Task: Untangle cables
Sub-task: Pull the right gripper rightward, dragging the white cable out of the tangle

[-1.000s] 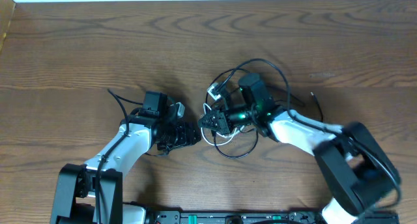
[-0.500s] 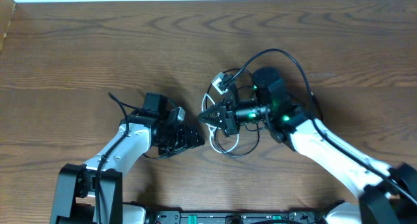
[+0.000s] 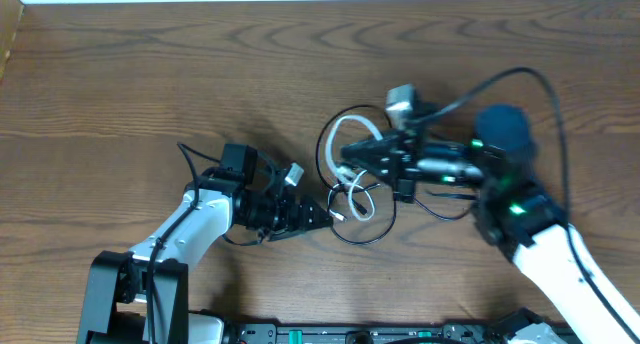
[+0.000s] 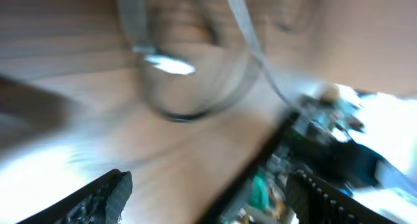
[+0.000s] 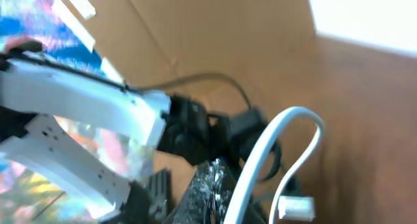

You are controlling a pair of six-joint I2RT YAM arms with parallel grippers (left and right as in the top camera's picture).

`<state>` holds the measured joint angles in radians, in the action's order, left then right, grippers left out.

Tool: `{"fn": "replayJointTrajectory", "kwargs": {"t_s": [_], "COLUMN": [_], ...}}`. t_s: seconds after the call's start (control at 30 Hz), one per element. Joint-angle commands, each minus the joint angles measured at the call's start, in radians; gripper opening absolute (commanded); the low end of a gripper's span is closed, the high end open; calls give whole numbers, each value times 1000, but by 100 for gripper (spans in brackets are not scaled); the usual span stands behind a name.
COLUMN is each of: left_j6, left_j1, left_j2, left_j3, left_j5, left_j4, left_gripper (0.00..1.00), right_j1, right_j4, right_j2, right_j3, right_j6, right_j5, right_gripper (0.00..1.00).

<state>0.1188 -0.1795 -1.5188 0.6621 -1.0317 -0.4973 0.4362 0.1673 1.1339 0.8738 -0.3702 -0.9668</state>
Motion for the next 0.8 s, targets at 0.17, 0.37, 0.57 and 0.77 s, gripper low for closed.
{"fn": "replayJointTrajectory", "kwargs": {"t_s": [0.17, 0.37, 0.57, 0.77], "left_j6": [-119, -118, -118, -118], "left_j1": [4, 4, 4, 4], "left_j2": [-7, -7, -7, -7], "left_j3": [-5, -5, -6, -6], "left_j5": [-202, 9, 144, 181], "left_j4": [39, 24, -15, -31], "left_gripper": [82, 82, 82, 82], "right_j1": [-127, -248, -397, -525], "right_j4": [58, 61, 27, -276], "right_j2": [-211, -284, -290, -281], "right_j3": [0, 0, 0, 0], "right_j6": [8, -4, -125, -201], "right_j5": [11, 198, 307, 692], "right_gripper": [1, 1, 1, 1]}}
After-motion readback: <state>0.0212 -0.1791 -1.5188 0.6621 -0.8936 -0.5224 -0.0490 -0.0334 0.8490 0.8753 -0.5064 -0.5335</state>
